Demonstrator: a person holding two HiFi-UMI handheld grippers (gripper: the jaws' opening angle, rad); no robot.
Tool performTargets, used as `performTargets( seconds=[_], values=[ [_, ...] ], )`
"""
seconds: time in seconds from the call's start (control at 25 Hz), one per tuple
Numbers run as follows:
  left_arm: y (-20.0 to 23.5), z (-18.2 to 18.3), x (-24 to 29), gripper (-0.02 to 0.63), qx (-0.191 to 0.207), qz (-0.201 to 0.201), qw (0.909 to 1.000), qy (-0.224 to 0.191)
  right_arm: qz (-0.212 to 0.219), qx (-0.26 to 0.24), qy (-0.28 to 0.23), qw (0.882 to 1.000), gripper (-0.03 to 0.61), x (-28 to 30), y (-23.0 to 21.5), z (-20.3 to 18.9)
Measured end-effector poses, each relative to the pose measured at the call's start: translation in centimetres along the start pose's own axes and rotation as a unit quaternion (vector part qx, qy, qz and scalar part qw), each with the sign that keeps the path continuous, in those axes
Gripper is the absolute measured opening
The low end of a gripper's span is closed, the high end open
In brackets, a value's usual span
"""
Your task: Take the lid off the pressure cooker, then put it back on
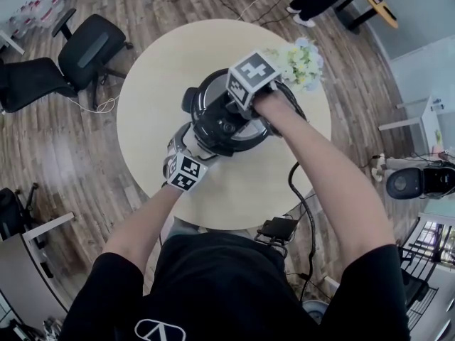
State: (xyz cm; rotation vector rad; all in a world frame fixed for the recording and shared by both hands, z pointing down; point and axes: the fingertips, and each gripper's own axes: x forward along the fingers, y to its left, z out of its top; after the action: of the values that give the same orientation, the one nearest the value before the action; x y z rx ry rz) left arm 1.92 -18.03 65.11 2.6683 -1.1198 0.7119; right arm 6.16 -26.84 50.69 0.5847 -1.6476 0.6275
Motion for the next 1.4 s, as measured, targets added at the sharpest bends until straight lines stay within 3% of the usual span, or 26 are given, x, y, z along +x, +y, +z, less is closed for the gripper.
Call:
performTargets(
  seconds=[0.56,1.4],
  values=[
    [0.2,0.0,0.1,0.591,-0.003,0.002,1.0000,-0.008,-0.020,-0.035,0.049,0.998,0.287,1.8,0.1,0.8],
    [0.3,0.0,0.1,0.591,0.001,0.003,0.9999,-0.013,-0.012,-0.101,0.031,0.994,0.295,1.6,0.6,0.3]
  ],
)
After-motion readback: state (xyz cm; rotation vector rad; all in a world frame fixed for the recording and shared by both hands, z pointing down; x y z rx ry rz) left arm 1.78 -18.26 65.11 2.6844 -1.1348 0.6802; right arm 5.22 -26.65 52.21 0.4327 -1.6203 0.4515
